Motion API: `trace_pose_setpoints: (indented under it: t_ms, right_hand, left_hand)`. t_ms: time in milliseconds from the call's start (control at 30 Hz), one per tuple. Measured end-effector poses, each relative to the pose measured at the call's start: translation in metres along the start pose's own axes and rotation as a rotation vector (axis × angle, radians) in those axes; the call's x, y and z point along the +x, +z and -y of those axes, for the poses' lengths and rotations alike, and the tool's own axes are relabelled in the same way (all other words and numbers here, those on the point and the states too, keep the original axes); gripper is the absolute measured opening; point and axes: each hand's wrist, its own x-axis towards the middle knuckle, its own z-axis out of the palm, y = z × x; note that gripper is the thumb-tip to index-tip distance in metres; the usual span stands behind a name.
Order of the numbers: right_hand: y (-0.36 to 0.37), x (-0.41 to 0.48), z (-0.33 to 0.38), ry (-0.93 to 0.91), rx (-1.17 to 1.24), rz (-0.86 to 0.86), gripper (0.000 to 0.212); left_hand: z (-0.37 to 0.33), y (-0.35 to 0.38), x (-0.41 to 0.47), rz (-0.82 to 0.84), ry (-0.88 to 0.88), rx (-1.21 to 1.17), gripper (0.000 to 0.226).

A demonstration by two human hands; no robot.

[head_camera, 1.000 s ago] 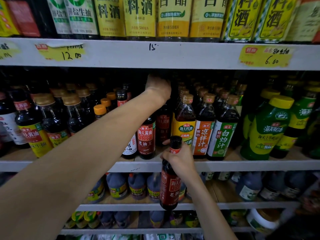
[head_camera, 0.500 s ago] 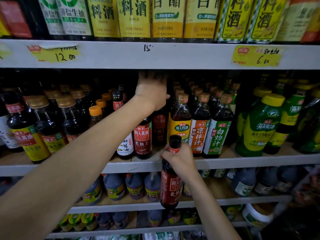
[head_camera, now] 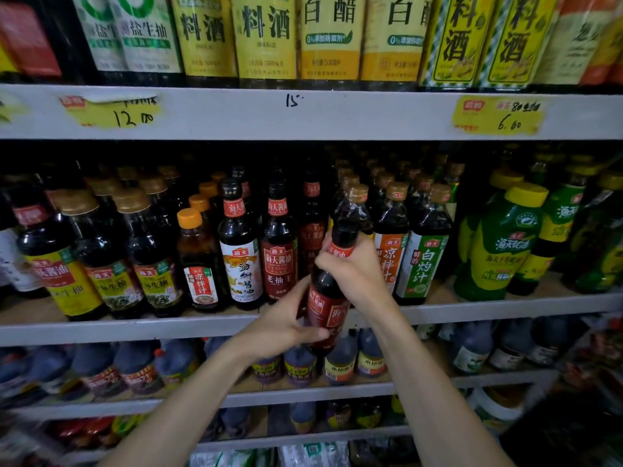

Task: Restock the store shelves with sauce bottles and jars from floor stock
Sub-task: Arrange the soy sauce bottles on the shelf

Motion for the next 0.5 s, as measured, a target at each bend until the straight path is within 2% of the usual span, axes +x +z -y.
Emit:
trace_pose_setpoints:
  t_ms: [67,133,233,400,500]
  right_hand:
    - [0.003,0.006,0.007,0.004,-0.022,0.023,0.011]
    - [0.002,0.011,0.014,0.022,-0.035,0.02,0.013]
    - [-0.006,0.019,0.029,0.037,-0.166,0.026,0.022]
    - [-0.017,0.027,0.055,0.014,-0.601,0.083,0.034]
    - [-0.017,0.03,0.061,0.071,-0.653,0.08,0.03]
  left_hand:
    - [-0.002,0.001,0.006,-0.152,-0.005,0.022,0.073]
    - [-0.005,0.0,0.01,-0.235,0.004,0.043,0.068]
    - [-0.007,-0.001,0.015,-0.324,-0.001,0.109,0.075]
    - [-0.013,0.002,0.02,-0.467,-0.02,0.238,0.082]
    - [-0.016,-0.001,0.024,-0.501,-0.01,0.286,0.085]
